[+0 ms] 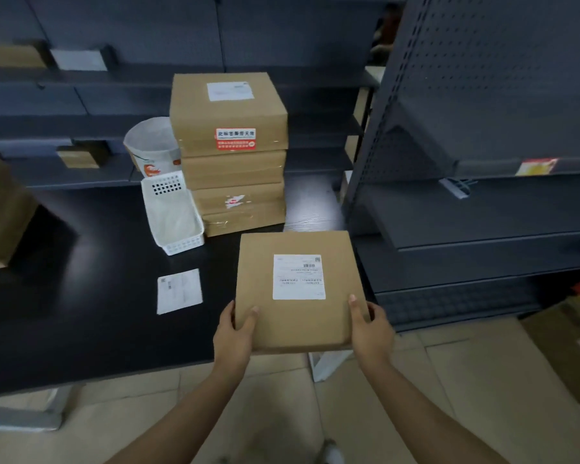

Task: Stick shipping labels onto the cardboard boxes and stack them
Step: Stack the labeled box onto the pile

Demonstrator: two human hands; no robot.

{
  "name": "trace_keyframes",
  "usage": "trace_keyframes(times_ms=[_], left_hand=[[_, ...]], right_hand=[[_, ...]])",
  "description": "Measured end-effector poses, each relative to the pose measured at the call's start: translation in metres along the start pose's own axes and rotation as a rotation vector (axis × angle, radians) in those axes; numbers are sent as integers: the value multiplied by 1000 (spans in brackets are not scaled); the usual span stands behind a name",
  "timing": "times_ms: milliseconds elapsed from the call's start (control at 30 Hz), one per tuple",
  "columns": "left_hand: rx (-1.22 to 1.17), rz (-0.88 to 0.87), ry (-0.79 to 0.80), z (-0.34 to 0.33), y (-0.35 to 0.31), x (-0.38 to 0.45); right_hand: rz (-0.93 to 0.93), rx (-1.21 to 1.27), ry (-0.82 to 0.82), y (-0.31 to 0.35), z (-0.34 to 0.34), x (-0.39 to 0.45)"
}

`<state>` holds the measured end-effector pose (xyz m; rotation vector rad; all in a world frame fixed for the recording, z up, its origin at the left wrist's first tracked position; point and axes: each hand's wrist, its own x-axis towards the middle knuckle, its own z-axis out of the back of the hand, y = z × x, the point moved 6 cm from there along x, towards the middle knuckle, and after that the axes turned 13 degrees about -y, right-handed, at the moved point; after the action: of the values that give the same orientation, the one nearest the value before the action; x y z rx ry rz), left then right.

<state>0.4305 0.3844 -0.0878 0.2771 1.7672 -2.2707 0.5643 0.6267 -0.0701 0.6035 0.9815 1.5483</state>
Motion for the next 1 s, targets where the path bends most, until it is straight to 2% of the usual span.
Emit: trace_keyframes(times_ms=[133, 267, 500, 767, 1000], left_hand=[[0, 26, 20, -72, -15, -20], [-10, 39, 7, -121, -37, -12], [-15, 38, 110, -188, -78, 76], [23, 52, 184, -250, -93, 169], [88, 145, 103, -278, -83, 204]], right_hand=[[0, -34, -34, -3, 34, 69], [1, -34, -26, 7, 35, 124], [44, -48, 18, 53, -28, 211], [77, -106, 59, 90, -108, 290], [104, -178, 154, 100, -163, 335]])
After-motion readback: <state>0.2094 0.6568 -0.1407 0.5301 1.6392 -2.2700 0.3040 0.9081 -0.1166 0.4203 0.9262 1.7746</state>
